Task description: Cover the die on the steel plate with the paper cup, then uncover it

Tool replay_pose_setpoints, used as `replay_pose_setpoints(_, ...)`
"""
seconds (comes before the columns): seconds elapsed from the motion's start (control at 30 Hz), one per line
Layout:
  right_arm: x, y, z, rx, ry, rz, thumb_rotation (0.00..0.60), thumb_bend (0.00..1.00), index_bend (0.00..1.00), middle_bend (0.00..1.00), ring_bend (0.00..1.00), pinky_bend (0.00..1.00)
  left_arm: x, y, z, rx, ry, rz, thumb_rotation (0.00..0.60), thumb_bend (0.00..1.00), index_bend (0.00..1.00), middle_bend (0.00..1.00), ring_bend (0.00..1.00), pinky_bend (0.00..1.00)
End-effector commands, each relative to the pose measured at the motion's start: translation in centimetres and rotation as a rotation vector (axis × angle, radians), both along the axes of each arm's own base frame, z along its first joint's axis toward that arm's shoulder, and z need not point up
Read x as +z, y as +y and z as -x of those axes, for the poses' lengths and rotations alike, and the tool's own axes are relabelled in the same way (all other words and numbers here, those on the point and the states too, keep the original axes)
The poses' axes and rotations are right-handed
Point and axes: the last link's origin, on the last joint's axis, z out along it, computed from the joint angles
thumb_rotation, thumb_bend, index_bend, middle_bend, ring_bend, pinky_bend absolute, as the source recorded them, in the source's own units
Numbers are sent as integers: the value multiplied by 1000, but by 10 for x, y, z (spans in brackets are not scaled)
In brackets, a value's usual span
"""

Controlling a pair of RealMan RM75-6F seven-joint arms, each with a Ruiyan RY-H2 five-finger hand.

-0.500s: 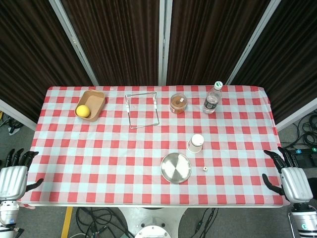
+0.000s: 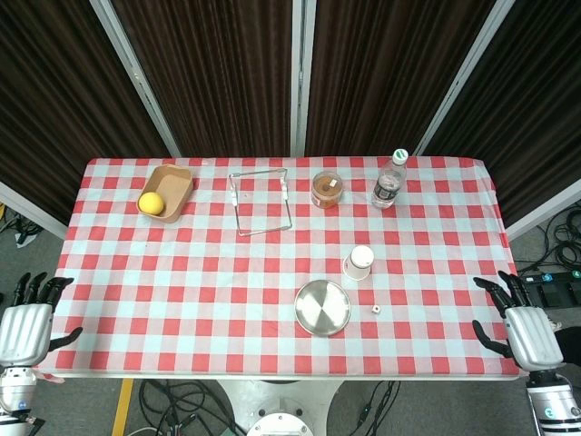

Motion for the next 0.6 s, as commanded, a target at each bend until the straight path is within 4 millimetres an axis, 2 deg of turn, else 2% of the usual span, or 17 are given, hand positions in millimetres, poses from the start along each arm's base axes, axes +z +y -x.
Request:
replay_pose_setpoints(0.03, -16, -9, -8, 27, 29, -65, 600, 281, 214, 376, 233, 256, 0, 0, 0, -5, -11, 10, 600, 17, 204, 198, 88, 3)
replay_pose_setpoints(0.23, -49, -35, -27, 103, 118, -202, 600, 221, 293, 601, 590, 654, 0, 0, 2, 0, -15, 9, 600, 17, 204, 198, 88, 3)
replay_pose_setpoints(0.33, -67, -50, -36, 145, 163, -259, 600, 219, 345, 754, 735, 798, -1, 1, 3, 3, -17, 14, 600, 18, 205, 198, 88, 3)
replay_pose_setpoints(0.47, -93, -67, -46, 182, 230, -330, 600, 220, 382, 875, 841, 902, -3, 1, 4, 7, -21, 16, 600, 17, 204, 198, 88, 3)
replay_pose_setpoints(0.6, -114, -79, -49, 181, 264, -378, 600, 217, 389, 909, 887, 950, -2, 0, 6, 14, -23, 15, 600, 17, 205, 198, 88, 3)
